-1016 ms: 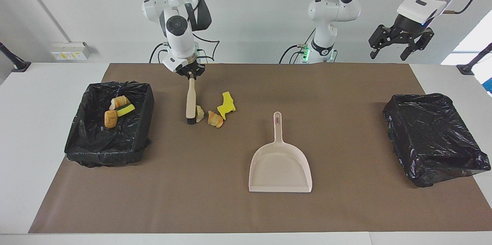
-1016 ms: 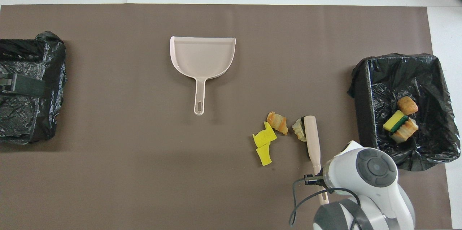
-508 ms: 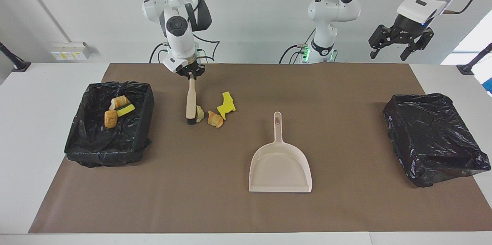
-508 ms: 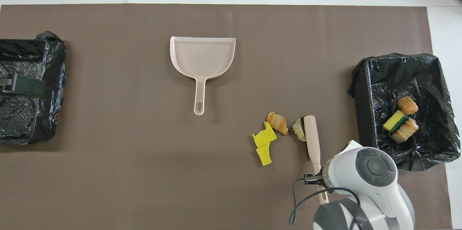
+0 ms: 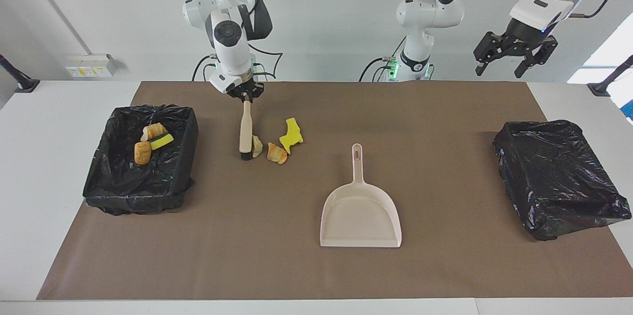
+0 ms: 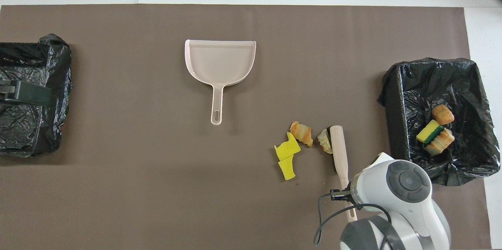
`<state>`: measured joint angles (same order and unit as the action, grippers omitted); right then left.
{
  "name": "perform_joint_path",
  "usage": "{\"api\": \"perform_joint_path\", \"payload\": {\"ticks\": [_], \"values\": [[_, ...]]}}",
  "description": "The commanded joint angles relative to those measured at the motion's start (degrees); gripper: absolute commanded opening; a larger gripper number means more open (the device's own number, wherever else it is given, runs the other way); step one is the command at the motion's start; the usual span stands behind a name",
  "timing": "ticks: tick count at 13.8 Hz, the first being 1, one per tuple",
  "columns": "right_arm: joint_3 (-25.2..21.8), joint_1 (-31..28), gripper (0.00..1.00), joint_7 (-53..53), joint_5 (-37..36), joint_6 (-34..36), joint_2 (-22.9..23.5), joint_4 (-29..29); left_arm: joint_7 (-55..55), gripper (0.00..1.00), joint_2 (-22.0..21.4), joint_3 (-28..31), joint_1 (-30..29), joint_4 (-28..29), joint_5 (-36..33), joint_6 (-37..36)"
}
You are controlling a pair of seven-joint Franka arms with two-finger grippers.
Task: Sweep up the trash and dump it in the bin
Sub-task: 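Grasp the pink dustpan handle with the left gripper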
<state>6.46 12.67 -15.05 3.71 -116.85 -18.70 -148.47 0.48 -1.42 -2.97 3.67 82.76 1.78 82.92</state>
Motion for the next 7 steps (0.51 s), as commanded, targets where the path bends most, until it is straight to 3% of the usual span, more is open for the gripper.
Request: {"api": "perform_joint_path", "payload": {"ticks": [1,4,7], "values": [[0.1,-0.3,0.0,2.4,1.7,-0.2,0.6,0.7,-0.2,1.0,0.3,-1.3,3.1,3.4,0.2,6.9],[0.1,-0.3,0.0,2.4,1.7,-0.1,0.6,0.7,-0.8,1.0,2.9,-1.2,9.1,9.4,-0.2,17.6],[0.1,-0.3,0.0,2.4,1.7,-0.1,0.6,0.7,-1.3,1.0,8.7,-1.2,10.5,9.7,-0.5,24.8]]}}
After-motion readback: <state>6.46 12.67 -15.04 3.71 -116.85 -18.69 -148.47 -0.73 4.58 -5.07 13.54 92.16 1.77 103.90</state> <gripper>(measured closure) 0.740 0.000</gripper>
